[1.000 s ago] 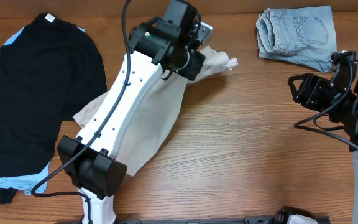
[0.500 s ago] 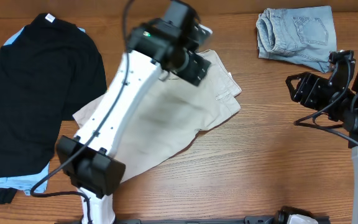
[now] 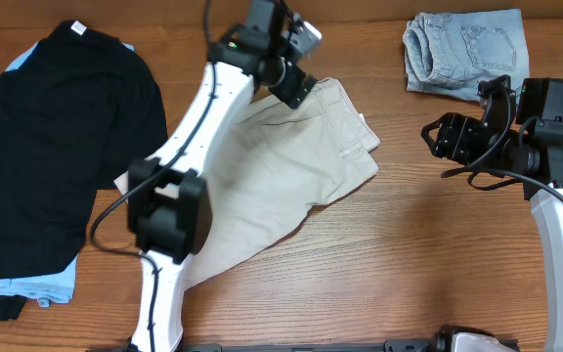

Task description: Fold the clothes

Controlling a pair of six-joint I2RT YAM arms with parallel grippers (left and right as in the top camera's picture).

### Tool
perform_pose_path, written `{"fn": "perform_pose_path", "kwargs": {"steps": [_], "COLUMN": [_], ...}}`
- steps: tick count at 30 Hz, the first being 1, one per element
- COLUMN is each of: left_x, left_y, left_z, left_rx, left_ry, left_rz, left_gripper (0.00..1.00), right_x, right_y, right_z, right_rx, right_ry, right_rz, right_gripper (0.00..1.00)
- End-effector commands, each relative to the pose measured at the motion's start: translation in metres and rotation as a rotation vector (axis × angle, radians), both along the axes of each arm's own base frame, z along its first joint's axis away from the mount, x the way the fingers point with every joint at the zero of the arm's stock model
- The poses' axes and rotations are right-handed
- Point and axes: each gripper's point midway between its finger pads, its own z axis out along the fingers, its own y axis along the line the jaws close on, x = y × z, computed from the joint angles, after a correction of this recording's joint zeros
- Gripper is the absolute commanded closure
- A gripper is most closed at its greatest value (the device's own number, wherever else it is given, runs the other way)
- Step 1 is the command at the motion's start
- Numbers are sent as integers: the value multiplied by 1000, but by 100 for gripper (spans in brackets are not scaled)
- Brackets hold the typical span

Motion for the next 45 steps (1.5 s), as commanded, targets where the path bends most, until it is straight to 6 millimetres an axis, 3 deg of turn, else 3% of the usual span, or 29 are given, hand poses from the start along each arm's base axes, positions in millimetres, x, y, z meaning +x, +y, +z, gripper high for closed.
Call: {"fn": "perform_pose_path", "kwargs": {"steps": [1,11,15,23,25,30,33,36,39,45], "left_x": [-4,-17,-16,-8,-7,-5,1,6,12,-1], "left_y": [-24,-55,-54,-43,-42,-34,-25,-21,-19,-19], "left_z": [-19,-80,-84,-87,-89,-93,-88,-63,-11,140], "left_rx": [-26,20,36,93,98,148,177,154,105,-10], "left_ry": [11,65,66,38,36,25,13,-3,-44,-225], "left_rz": [-95,-164,-156,-117,-113,-104,-32,47,89,104], "left_gripper": [7,12,22,30,40,92,96,96,96,96], "right_x": [2,3,3,4,4,4,4,5,5,5], "right_y": [-11,-22,-24,-24,-24,-24,-25,-25,-25,-25], "right_z": [4,1,1,1,1,1,1,2,2,2], "right_rx": [-57,-110,-118,-119,-119,-119,-124,-125,-125,-125], "right_ry": [-14,-6,-6,-9,-9,-9,-8,-12,-16,-15], "right_rz": [-36,-71,-76,-76,-76,-76,-80,-80,-80,-80], "right_gripper": [27,25,25,25,25,25,25,25,25,25]}}
